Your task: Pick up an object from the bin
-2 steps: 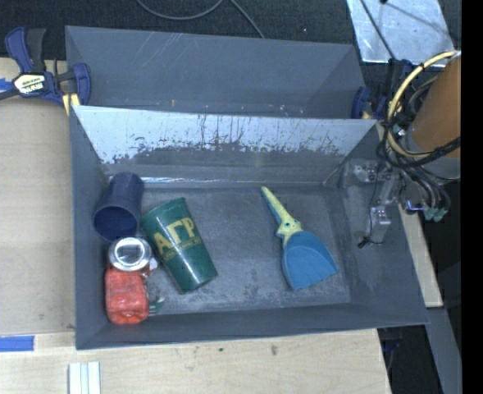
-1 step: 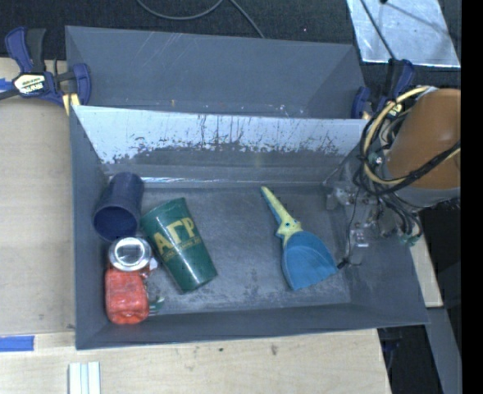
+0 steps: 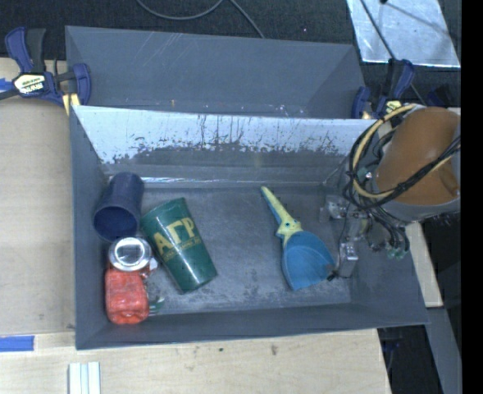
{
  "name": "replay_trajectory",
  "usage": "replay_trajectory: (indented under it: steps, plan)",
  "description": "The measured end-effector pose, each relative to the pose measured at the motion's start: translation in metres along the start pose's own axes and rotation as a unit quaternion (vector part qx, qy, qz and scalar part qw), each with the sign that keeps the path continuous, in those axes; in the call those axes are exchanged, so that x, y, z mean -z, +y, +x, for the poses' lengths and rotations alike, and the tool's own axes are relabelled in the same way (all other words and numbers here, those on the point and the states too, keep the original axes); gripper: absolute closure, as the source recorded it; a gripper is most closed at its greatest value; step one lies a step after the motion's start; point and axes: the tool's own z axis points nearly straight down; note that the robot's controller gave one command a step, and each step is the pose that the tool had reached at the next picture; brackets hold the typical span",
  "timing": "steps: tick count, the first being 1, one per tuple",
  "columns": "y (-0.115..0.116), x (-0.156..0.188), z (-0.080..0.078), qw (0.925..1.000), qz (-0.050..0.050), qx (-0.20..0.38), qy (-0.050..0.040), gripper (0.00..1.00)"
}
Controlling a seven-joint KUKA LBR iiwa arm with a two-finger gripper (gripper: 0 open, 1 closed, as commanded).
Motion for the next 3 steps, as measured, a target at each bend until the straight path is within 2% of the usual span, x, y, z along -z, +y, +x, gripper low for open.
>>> replay_trajectory:
  steps: [1,2,3]
  plan:
    - [0.01,0.029,0.028,0.999,0.001,0.044,-0.0052,0.0]
    - [0.021,-0.005,0.024,0.9944,0.001,-0.105,-0.0039,0.0]
    - [0.034,-0.035,0.039,0.9998,0.001,-0.016,-0.0081,1.0]
